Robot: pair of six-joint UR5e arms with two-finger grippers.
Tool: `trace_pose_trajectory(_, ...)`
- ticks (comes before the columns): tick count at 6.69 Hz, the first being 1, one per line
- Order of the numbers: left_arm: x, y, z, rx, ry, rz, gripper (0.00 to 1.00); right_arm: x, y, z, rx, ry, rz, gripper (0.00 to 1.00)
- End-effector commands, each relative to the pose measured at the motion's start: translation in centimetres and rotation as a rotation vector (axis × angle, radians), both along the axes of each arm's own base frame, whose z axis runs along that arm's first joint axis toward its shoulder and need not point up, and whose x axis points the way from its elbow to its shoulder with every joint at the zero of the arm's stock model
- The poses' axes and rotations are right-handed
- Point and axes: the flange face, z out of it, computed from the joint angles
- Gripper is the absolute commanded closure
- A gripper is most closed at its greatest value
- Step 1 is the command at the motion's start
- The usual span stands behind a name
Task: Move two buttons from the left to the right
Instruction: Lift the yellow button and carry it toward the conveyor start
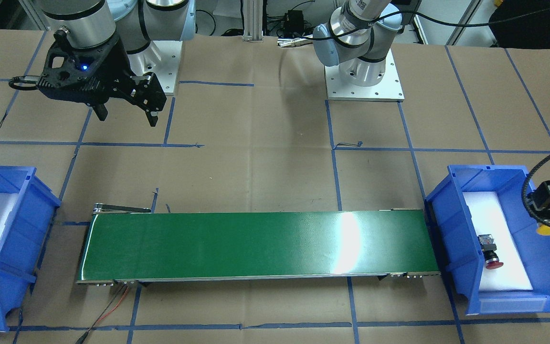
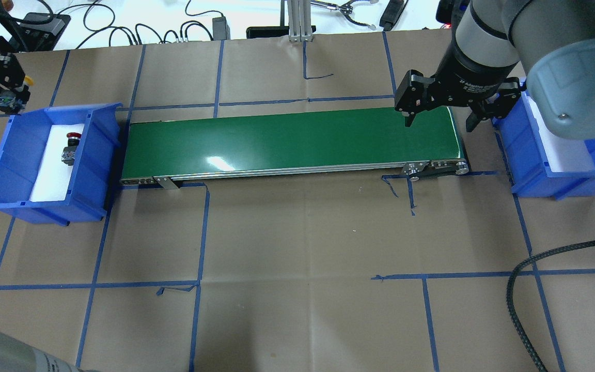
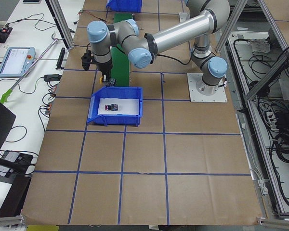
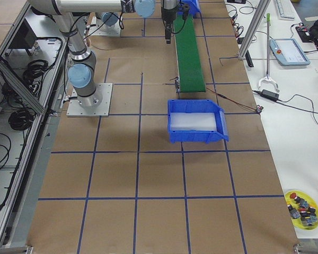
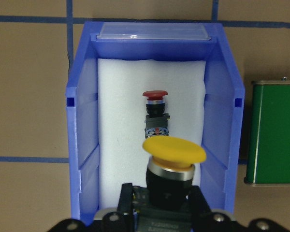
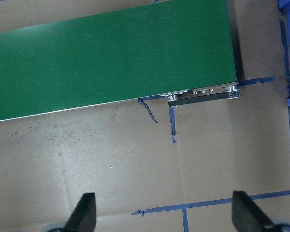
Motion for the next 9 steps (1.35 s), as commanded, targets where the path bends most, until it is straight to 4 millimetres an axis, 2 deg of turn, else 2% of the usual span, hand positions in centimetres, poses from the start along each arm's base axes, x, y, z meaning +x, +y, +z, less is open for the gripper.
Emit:
trace_pose_trajectory(1,-12.8,-1.5,0.7,-0.014,0.0,0.052,0.98,0.0,0.0,0.2,-0.003,0.0,0.002,0.0)
trace_pose_trajectory(2,-18.0,-1.4,-0.9,0.013,0.01,0.08,0.98,0.0,0.0,0.0,0.0,-0.001,0.002,0.0)
trace_pose_trajectory(3,-21.2,-1.6,-2.9,0.049,0.015,0.099,0.98,0.0,0.0,0.0,0.0,0.0,0.002,0.0)
trace_pose_trajectory(4,-22.6,-0.9,-5.8,0.094,0.016,0.102,0.98,0.0,0.0,-0.1,0.001,0.0,0.002,0.0)
trace_pose_trajectory(7,-22.0,1.2,-12.8,0.06,0.015,0.091,0.98,0.0,0.0,-0.4,0.008,0.001,0.003,0.0)
trace_pose_trajectory(9,-19.6,1.9,-15.6,0.058,0.016,0.08,0.98,0.0,0.0,-0.3,0.005,0.0,0.002,0.0)
